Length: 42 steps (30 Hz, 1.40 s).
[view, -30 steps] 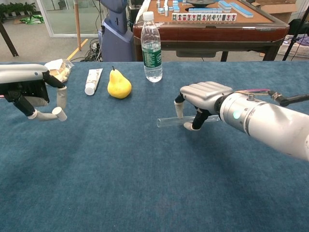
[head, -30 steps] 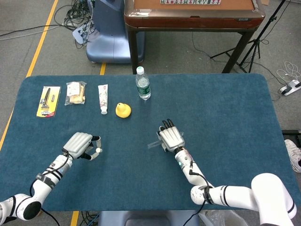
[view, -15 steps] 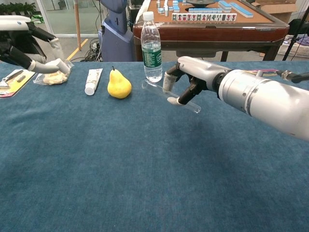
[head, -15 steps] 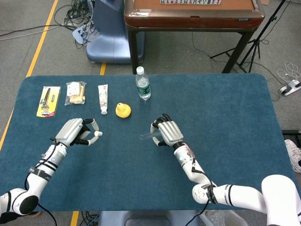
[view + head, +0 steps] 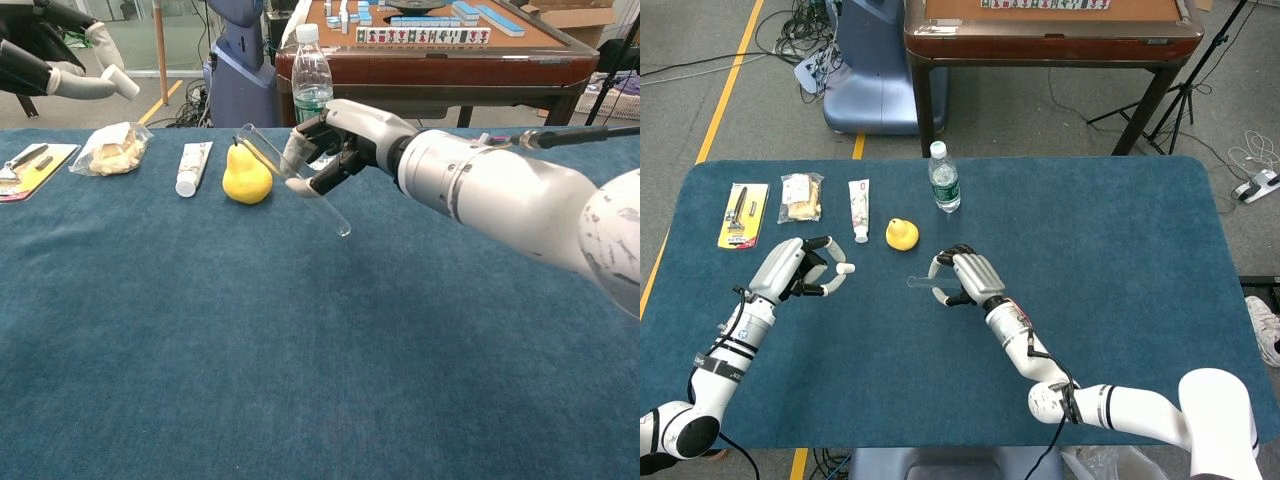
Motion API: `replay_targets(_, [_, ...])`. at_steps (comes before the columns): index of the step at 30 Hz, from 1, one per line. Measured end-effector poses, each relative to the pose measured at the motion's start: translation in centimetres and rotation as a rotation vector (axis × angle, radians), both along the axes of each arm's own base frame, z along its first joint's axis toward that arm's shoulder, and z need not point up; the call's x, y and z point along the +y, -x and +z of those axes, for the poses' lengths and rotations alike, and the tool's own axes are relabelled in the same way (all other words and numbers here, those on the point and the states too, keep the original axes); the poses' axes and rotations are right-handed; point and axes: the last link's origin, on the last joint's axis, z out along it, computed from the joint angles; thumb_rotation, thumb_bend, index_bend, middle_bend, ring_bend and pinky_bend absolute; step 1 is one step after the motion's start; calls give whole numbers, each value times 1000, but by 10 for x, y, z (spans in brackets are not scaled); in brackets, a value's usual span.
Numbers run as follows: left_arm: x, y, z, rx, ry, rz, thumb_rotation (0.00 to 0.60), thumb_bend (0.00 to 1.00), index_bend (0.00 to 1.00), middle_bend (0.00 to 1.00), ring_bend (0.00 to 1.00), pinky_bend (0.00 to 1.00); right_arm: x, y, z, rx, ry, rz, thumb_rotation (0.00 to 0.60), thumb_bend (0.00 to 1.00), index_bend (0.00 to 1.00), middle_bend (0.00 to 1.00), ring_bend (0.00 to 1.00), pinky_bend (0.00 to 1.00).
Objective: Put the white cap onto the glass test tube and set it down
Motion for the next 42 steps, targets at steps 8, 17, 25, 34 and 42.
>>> replay_targets(8, [2, -13, 5, 0, -12, -30, 600, 315, 626, 1000, 1000, 1000, -3, -17, -8, -99, -55, -25, 600, 562, 690, 363, 204, 124])
replay_targets(17, [-1, -22, 2, 25, -23, -63, 600, 314, 627, 1000, 1000, 1000, -8, -36, -12, -153, -90, -44, 600, 562, 690, 363, 204, 138])
replay_targets(25, [-2, -28, -7, 83, -41, -110, 600, 315, 627, 1000, 1000, 1000, -12, -46, -15, -150, -93, -61, 600, 562, 690, 363, 204, 138])
replay_targets(34, [-1, -30, -20, 121, -22, -135, 600, 315, 628, 1000, 1000, 1000, -11, -46, -19, -87, -90, -55, 600, 562, 690, 363, 204, 138])
replay_targets(42, [-1, -30, -25, 134, -1, -137, 600, 315, 627, 1000, 1000, 1000, -9, -48, -19, -50, -73, -40, 600, 562, 690, 363, 204, 138])
